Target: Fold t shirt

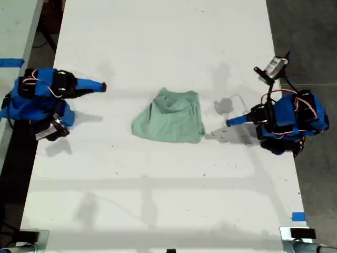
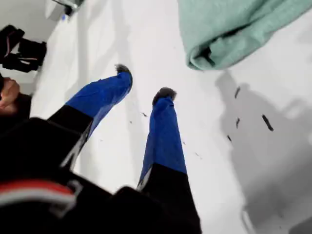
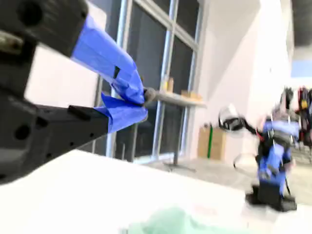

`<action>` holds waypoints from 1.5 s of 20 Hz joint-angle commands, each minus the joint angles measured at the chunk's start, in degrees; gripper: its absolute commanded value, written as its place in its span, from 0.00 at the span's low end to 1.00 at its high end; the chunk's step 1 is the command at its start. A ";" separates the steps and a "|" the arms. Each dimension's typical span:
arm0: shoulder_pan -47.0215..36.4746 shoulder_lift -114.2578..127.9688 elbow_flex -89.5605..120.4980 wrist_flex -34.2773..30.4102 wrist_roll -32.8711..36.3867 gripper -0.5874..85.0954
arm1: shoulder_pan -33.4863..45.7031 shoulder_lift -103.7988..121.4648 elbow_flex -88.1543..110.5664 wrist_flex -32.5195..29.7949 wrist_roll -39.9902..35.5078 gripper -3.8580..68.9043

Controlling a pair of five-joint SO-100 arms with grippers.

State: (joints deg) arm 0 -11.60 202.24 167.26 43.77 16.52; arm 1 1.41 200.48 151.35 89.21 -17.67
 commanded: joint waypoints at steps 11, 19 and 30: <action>-5.36 2.99 21.18 14.24 9.14 0.04 | -3.43 0.26 25.66 -10.28 -30.67 0.13; -4.57 2.99 21.18 14.24 9.14 0.04 | -5.01 0.26 25.66 -10.28 -30.67 0.12; -4.57 2.99 21.27 14.24 9.14 0.04 | -5.01 0.26 25.66 -10.28 -30.67 0.12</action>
